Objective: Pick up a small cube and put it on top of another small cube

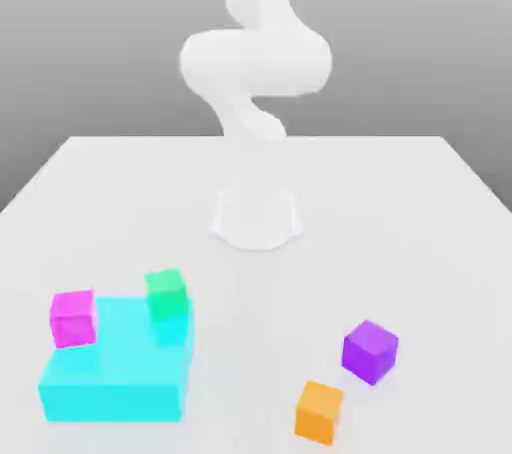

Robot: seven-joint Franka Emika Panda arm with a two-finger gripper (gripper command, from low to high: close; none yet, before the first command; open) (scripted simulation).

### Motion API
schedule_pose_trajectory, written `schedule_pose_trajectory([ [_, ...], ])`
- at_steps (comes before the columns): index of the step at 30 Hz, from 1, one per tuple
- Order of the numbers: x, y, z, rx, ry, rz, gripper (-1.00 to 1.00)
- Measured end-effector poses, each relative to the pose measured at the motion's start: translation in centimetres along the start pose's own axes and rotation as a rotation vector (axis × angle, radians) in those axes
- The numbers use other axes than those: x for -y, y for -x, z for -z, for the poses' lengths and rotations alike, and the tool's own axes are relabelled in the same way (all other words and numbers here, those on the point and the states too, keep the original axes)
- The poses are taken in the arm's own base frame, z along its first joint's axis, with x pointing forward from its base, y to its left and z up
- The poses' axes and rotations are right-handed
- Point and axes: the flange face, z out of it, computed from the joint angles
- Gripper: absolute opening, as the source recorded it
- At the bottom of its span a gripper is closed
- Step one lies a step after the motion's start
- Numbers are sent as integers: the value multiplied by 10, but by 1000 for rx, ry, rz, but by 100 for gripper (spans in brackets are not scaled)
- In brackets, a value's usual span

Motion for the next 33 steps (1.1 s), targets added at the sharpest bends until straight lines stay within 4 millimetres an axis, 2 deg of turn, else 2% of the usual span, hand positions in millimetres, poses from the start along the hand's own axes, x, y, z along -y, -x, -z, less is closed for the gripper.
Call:
schedule_pose_trajectory([
  [4, 0, 39, -102, 167, 35, 111, 0],
  [8, -8, 97, -186, 311, 82, 225, 0],
  [12, -29, 166, -253, 437, 142, 349, 0],
  [15, -54, 220, -293, 520, 195, 447, 0],
  [20, -107, 307, -334, 634, 293, 638, 0],
  [22, -124, 321, -348, 648, 315, 665, 0],
  [27, -149, 344, -383, 653, 323, 674, 0],
  [28, -154, 349, -389, 654, 323, 672, -100],
  [33, -154, 349, -389, 655, 324, 672, -100],
])
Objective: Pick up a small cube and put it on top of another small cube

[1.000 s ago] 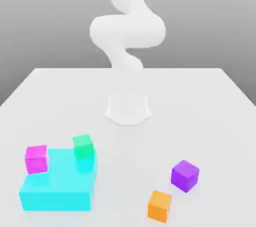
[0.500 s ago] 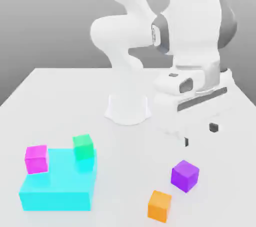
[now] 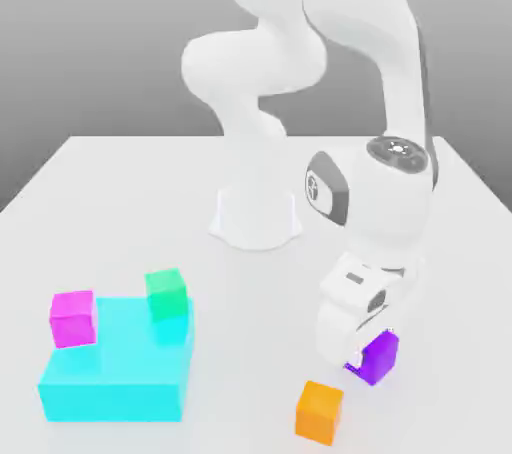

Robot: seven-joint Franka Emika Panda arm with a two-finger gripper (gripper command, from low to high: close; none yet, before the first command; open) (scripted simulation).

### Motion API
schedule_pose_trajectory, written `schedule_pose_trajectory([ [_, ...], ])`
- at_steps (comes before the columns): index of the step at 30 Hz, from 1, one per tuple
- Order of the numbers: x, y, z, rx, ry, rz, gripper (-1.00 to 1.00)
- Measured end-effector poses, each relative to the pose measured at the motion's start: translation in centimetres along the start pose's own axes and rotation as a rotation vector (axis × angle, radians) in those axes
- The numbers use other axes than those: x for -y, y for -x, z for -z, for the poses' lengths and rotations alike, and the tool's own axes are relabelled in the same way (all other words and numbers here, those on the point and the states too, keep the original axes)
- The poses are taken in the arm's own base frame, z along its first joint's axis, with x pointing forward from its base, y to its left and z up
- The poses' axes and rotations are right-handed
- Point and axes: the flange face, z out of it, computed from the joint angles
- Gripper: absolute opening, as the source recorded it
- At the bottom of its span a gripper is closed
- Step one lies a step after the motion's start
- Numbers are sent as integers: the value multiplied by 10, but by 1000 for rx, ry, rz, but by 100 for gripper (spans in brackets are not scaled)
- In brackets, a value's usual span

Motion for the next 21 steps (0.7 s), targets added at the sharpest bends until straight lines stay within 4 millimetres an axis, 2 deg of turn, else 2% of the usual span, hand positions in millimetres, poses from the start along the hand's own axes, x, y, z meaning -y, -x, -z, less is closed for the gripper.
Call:
schedule_pose_trajectory([
  [2, 0, 0, -2, 0, 0, 0, -100],
  [9, -3, -1, 56, 1, -1, 2, -100],
  [14, -72, -17, 94, 9, -17, 54, -100],
  [21, -172, -9, 139, 7, -26, 182, -100],
])
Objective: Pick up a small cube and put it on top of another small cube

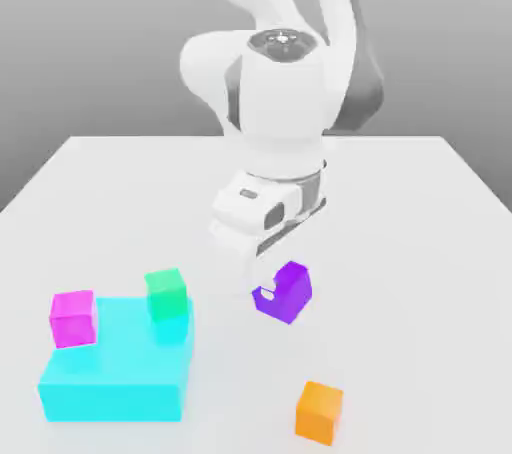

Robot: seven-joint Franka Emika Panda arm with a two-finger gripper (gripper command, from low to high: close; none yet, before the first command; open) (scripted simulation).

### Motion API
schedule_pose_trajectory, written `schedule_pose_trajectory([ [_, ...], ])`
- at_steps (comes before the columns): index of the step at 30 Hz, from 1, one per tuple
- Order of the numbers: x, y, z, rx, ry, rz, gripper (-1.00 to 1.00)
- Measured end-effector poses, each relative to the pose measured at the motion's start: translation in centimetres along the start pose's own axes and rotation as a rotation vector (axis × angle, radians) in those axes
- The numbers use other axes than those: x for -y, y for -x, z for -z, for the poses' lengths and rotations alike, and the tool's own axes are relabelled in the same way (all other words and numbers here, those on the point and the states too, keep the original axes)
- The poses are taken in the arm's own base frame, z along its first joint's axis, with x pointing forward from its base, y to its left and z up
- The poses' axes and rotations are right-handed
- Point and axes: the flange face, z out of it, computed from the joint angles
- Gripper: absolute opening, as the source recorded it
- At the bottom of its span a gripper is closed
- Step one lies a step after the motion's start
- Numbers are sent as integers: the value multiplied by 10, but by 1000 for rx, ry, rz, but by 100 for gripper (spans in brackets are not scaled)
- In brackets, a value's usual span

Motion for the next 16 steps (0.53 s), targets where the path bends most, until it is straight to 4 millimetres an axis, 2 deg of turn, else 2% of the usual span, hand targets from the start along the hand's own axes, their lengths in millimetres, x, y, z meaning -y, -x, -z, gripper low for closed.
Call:
schedule_pose_trajectory([
  [7, -88, 58, 36, -2, 19, 99, -100],
  [9, -96, 64, 26, -2, 20, 110, -100],
  [13, -99, 66, -11, -1, 20, 113, -100],
  [14, -99, 67, -20, -1, 22, 112, 100],
  [16, -99, 67, -20, -1, 22, 112, 100],
])
